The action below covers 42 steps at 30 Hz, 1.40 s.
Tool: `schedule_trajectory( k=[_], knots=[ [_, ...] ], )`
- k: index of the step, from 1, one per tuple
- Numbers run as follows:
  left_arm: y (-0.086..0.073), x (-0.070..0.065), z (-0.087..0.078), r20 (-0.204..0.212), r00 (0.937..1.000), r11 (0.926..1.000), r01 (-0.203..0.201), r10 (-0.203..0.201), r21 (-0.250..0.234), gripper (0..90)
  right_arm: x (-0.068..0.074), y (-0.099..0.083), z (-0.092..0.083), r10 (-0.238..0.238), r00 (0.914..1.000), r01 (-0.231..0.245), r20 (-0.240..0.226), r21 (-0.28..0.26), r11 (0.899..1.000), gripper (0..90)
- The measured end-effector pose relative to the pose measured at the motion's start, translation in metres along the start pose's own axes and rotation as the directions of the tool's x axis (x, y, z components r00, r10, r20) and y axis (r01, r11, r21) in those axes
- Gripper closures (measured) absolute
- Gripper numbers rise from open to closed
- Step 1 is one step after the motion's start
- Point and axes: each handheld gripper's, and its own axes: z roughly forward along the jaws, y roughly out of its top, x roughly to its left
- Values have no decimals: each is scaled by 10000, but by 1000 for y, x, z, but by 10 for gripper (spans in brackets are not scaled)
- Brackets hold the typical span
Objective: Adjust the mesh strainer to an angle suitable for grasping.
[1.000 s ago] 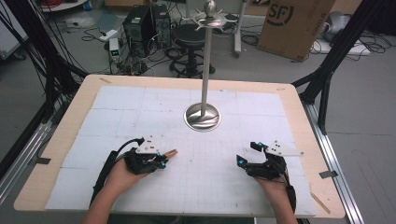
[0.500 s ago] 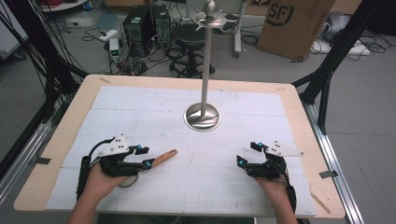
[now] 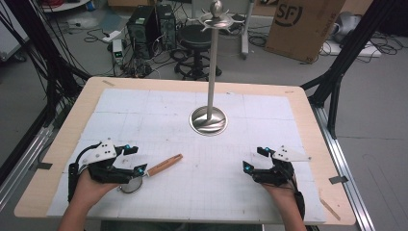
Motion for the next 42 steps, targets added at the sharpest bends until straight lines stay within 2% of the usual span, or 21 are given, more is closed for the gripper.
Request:
schedule_trajectory(
  k=[6,13,17,22,30,32,33,35,37,41,42],
  knots=[
    [1,0,1,-189,9998,9999,-2,5,173,251,0,0,0,-28,10000,28,22,24,10000,156],
    [2,-1,7,-342,9993,9968,-149,177,783,240,0,0,1,-14,10000,14,23,83,10000,156],
    [1,-2,15,-391,9991,9924,-128,177,1228,248,0,0,1,-13,10000,13,31,64,10000,156],
    [-2,-5,26,-566,9980,9787,-156,278,2048,263,0,0,0,-6,10000,6,36,11,10000,156],
    [-1,-6,36,-470,9984,9597,-163,307,2805,306,0,0,1,-44,10000,44,32,16,10000,156],
    [-2,-8,39,-325,9989,9510,-235,352,3084,337,0,0,1,-25,10000,25,35,17,10000,156],
    [-2,-8,41,-298,9986,9441,-306,427,3283,345,0,0,1,-8,10000,8,39,7,10000,156],
    [-3,-10,45,-354,9985,9375,-268,417,3471,360,0,0,0,-17,10000,17,44,6,10000,156],
    [-4,-10,48,-314,9986,9256,-283,433,3774,397,0,0,0,5,10000,-5,35,12,10000,156],
    [-5,-11,52,-219,9988,9098,-313,443,4138,449,-1,0,0,-18,10000,18,49,-5,10000,156],
    [-6,-12,52,-197,9992,9055,-222,338,4238,467,-1,0,0,36,10000,-36,24,26,10000,156]
  ],
)
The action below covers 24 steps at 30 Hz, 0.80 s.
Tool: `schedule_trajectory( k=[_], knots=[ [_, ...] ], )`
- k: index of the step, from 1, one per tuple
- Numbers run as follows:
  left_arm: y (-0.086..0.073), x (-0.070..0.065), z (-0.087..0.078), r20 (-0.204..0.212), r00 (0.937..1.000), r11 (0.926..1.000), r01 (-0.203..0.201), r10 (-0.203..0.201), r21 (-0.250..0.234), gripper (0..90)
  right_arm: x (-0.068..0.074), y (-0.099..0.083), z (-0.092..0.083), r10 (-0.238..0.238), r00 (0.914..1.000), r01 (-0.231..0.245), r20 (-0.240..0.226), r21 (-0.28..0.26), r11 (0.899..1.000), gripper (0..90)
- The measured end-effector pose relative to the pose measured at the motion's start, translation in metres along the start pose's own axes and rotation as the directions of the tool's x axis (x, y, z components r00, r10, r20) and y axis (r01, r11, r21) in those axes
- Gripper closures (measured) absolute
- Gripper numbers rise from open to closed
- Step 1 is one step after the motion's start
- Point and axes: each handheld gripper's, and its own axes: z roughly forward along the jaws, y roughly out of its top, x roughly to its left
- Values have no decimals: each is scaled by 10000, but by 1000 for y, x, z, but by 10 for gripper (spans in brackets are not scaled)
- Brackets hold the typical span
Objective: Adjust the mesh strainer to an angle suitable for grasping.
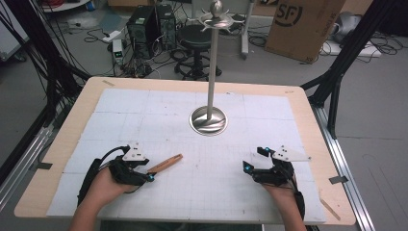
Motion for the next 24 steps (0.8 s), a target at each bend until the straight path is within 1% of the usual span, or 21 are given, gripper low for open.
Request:
schedule_trajectory(
  k=[1,2,3,5,7,9,10,11,13,15,18,19,20,21,22,23,24],
  knots=[
    [0,0,1,33,10000,10000,-12,12,38,492,0,0,0,18,10000,-18,-10,5,10000,156],
    [1,-1,1,83,10000,9998,-43,41,186,508,0,0,0,18,10000,-18,2,7,10000,156],
    [1,-1,2,122,9999,9998,-34,31,194,521,0,0,0,15,10000,-15,0,9,10000,156],
    [2,-2,3,195,9998,9990,-112,104,437,540,0,0,0,9,10000,-9,8,18,10000,156],
    [3,-2,4,204,9997,9983,-147,136,570,555,0,0,0,14,10000,-14,7,21,10000,156],
    [8,-2,5,244,9994,9961,-281,261,836,568,0,0,0,-6,10000,6,32,-18,10000,156],
    [9,-2,6,258,9994,9954,-246,223,927,576,0,0,0,3,10000,-3,19,-18,10000,156],
    [11,-2,6,275,9991,9938,-344,316,1055,581,0,0,0,-27,10000,27,42,-35,10000,156],
    [13,-2,6,352,9987,9917,-406,366,1222,597,0,0,0,-24,10000,25,32,-38,10000,156],
    [14,-1,7,432,9986,9905,-358,303,1330,606,0,0,-1,26,10000,-26,24,-31,10000,156],
    [17,1,7,583,9980,9866,-354,264,1592,614,-1,0,-1,32,10000,-31,34,-42,10000,156],
    [19,2,8,614,9978,9847,-365,263,1704,621,-1,0,-1,36,10000,-36,34,-47,10000,156],
    [20,2,7,662,9972,9814,-476,358,1862,630,-1,0,-1,29,10000,-28,33,-45,10000,156],
    [21,2,7,655,9973,9799,-460,338,1940,647,-2,0,-1,-4,10000,4,38,-64,10000,156],
    [22,2,7,709,9970,9769,-454,312,2088,659,-2,0,-1,40,10000,-39,35,-67,10000,156],
    [23,3,7,734,9964,9751,-573,424,2144,670,-2,0,-2,76,10000,-76,19,-54,10000,156],
    [23,2,8,754,9965,9742,-528,371,2194,672,-2,0,-2,76,10000,-76,38,-45,10000,156]
  ],
)
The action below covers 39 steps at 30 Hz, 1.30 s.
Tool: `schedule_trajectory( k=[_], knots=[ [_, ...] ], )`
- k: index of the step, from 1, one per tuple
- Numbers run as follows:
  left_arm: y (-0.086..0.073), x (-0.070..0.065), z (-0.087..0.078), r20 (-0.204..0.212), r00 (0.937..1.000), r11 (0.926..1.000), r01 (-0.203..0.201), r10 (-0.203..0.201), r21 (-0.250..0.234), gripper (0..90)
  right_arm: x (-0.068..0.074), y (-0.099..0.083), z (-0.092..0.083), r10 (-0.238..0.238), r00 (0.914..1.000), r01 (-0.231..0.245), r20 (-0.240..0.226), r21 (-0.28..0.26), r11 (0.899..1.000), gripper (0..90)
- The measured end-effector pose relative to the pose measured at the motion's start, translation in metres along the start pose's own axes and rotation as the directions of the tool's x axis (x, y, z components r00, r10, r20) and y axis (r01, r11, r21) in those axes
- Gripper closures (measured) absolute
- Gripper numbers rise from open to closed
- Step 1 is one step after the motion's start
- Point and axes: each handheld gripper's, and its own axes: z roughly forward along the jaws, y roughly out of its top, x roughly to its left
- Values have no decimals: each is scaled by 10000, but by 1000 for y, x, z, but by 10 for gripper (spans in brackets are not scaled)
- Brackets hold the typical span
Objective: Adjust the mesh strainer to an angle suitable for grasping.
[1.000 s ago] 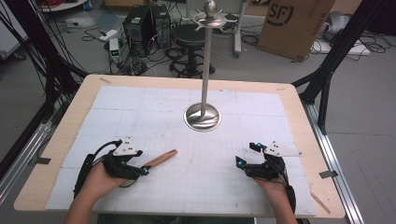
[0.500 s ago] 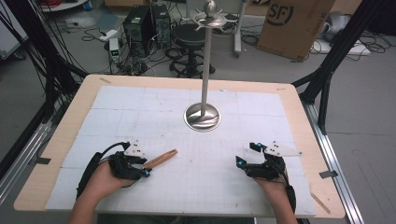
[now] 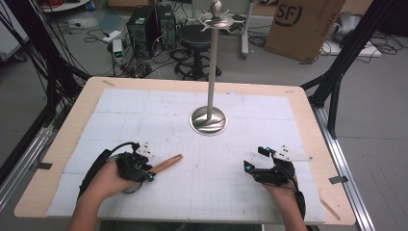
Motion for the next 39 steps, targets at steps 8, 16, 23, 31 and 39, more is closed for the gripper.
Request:
schedule_trajectory(
  k=[8,16,23,31,39],
  knots=[
    [7,-3,2,-201,9996,9983,-165,177,551,675,1,0,2,-58,10000,58,17,46,10000,156],
    [-9,-2,0,-125,9999,9979,-56,48,-638,686,1,0,1,-39,10000,39,23,2,10000,156],
    [-13,0,-2,149,9999,9957,46,-32,-929,686,1,-1,3,-72,10000,72,-15,114,9999,156],
    [-14,-1,-7,177,9998,9924,10,12,-1233,686,1,-2,4,-84,10000,84,-25,174,9998,156],
    [-16,-2,-16,275,9996,9819,54,-2,-1895,686,1,-2,4,-113,9999,113,-2,152,9998,156]
  ],
)
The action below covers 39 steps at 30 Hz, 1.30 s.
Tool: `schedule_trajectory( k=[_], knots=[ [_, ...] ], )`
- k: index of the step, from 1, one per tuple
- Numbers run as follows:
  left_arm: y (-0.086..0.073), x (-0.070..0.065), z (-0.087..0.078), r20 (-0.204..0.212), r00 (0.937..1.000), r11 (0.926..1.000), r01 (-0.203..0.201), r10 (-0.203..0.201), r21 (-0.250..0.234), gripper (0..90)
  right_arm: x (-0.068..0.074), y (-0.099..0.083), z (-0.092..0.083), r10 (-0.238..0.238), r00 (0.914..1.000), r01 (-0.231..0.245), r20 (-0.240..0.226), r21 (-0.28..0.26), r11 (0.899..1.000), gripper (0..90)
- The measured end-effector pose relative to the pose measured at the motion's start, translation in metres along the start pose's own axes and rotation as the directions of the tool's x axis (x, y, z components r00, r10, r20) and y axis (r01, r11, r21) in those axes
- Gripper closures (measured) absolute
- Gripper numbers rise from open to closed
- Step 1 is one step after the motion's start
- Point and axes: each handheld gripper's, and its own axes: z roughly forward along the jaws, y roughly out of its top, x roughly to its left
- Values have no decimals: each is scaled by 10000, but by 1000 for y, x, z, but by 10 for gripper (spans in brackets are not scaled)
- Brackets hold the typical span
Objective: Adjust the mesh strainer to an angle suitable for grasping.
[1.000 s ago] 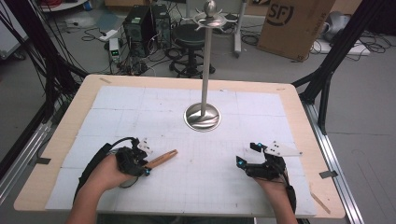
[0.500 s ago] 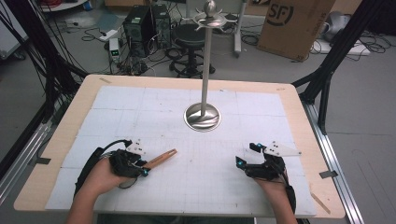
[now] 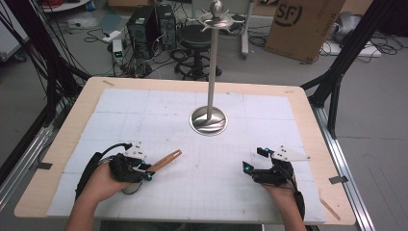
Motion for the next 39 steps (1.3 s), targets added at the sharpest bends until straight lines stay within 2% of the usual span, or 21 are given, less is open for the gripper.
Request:
schedule_trajectory(
  k=[6,11,13,18,20,22,23,24,26,29,35,39],
  knots=[
    [0,-1,-5,-22,10000,9995,-29,28,-314,688,0,0,0,-19,10000,19,-23,3,10000,156],
    [1,-1,-11,67,10000,9970,-23,28,-778,704,0,0,0,-19,10000,19,-27,-11,10000,156],
    [1,-1,-12,49,10000,9965,-64,68,-833,704,1,0,0,-18,10000,18,-22,5,10000,156],
    [0,0,-6,33,10000,9987,24,-23,-512,711,1,0,0,-27,10000,27,-34,17,10000,156],
    [0,-1,-6,41,10000,9987,-73,76,-495,741,1,0,0,-22,10000,22,-28,14,10000,156],
    [0,-1,-9,13,10000,9973,-8,9,-730,757,0,0,0,-7,10000,7,-23,1,10000,156],
    [0,0,-11,-71,10000,9967,-9,3,-813,795,0,0,0,-9,10000,9,-26,-3,10000,156],
    [0,0,-13,-91,9999,9963,55,-63,-858,887,0,0,0,-17,10000,17,-33,3,10000,156],
    [-2,0,-10,-35,10000,9985,8,-10,-544,856,1,0,0,-28,10000,28,-36,24,10000,156],
    [-2,0,-2,-283,9996,9999,-38,35,-113,817,1,0,0,-50,10000,50,-40,16,10000,156],
    [1,-1,-3,-487,9988,9996,-15,2,-279,757,0,0,-1,-5,10000,5,-30,-39,10000,156],
    [4,1,-3,-711,9974,9999,-104,106,24,649,0,0,0,-27,10000,27,-34,-24,10000,156]
  ],
)
